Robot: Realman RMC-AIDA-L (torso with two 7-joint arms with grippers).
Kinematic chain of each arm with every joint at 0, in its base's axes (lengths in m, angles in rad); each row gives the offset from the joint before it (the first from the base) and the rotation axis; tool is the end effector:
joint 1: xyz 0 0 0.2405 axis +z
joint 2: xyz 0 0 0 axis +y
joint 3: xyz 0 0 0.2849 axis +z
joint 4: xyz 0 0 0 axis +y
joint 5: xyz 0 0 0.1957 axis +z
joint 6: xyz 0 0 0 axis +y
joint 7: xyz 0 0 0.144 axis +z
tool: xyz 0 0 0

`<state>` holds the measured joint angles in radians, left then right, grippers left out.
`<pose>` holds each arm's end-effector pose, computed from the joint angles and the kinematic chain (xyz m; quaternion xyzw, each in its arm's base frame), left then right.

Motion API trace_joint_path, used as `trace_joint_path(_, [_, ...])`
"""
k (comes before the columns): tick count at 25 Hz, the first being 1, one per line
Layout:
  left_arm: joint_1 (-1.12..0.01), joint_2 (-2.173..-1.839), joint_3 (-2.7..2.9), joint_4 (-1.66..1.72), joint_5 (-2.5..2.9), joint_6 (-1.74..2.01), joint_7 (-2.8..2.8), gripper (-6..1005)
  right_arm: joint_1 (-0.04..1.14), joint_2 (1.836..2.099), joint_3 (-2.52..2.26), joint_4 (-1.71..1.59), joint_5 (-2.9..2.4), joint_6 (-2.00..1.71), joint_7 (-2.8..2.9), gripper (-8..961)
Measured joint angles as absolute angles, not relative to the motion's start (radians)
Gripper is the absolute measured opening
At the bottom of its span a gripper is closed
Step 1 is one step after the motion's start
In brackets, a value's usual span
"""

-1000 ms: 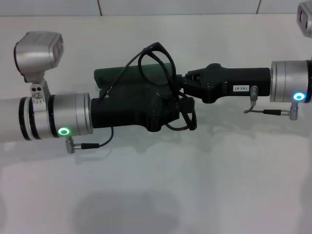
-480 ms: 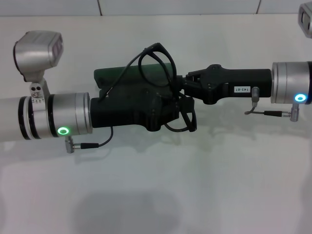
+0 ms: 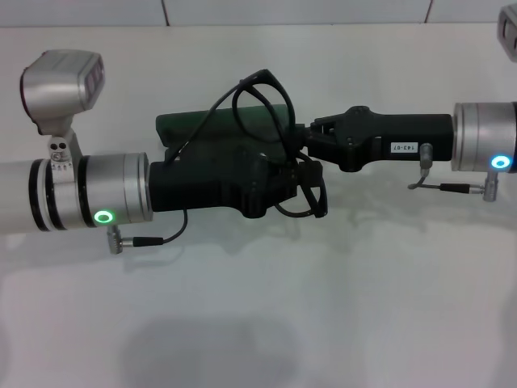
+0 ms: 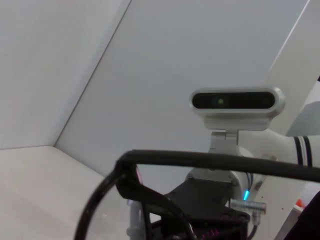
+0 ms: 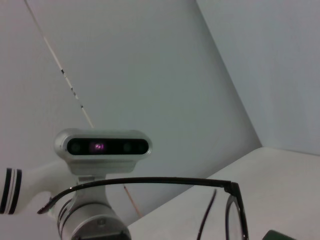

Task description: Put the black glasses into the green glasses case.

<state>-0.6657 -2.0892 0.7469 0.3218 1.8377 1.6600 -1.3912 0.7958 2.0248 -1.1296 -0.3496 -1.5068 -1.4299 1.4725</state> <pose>-0.2191 0.3201 -0.0602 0.8969 0.2591 0.3577 0.0233 0.1794 0.3766 -0.0560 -0.9235 0.2283 0.3078 0.0152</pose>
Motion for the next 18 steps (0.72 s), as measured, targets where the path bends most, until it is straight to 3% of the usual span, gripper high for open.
trace_joint_path(18, [-0.66,-2.084,0.742,0.344,1.837,1.677,-1.428,12,0.741,2.016,-1.115,-0.397,-1.49,-1.404,1.455,38])
